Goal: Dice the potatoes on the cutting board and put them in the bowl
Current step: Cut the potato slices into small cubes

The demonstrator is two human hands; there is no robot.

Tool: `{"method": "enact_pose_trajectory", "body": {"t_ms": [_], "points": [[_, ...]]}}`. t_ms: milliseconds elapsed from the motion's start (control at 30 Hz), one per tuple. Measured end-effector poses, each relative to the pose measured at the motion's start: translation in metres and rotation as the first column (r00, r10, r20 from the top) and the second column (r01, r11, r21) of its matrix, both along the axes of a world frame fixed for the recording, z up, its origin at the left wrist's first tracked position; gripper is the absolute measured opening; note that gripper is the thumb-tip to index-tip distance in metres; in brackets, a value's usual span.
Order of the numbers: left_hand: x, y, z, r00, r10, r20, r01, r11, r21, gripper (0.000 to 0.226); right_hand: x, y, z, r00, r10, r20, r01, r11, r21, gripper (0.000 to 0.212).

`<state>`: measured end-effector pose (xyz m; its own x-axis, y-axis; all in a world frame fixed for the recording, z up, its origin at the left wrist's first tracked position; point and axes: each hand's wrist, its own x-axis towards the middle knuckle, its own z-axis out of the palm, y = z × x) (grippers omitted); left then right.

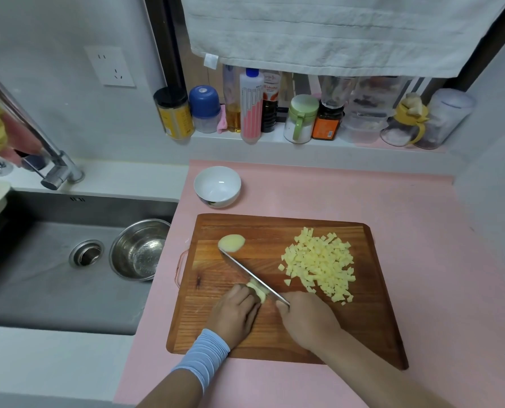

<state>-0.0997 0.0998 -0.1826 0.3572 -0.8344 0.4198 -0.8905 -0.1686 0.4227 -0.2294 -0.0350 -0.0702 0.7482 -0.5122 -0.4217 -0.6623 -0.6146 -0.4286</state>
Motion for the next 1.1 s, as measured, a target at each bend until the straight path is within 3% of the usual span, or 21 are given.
{"method": "enact_pose_trajectory", "body": {"t_ms": [233,567,733,900,1100], "points": [[0.001,0.001,0.004,0.998,-0.007,-0.06,0.003,0.998,-0.058,0.002,-0.019,0.014,0.005,0.998,0.057,0.04,-0.051,0.99,-0.135,0.031],[0.001,0.001,0.001,0.998,0.014,-0.068,-0.017,0.999,-0.051,0.006,-0.039,0.005,0.02,0.999,0.039,-0.028,-0.04,0.999,-0.035,0.028],[0.001,0.001,0.0,0.996,0.01,-0.089,-0.014,0.999,-0.048,0.007,-0.018,0.005,0.013,0.997,0.029,-0.065,-0.03,1.0,-0.008,0.041],[0.0,0.001,-0.002,0.996,0.014,-0.087,-0.02,0.998,-0.063,0.005,0.006,0.008,0.005,0.997,0.014,-0.071,-0.013,1.0,0.008,0.037],[-0.004,0.004,0.0,0.998,0.059,-0.024,-0.06,0.996,-0.07,0.014,0.004,0.002,0.003,0.998,0.008,-0.061,-0.007,1.0,0.024,0.041]]}}
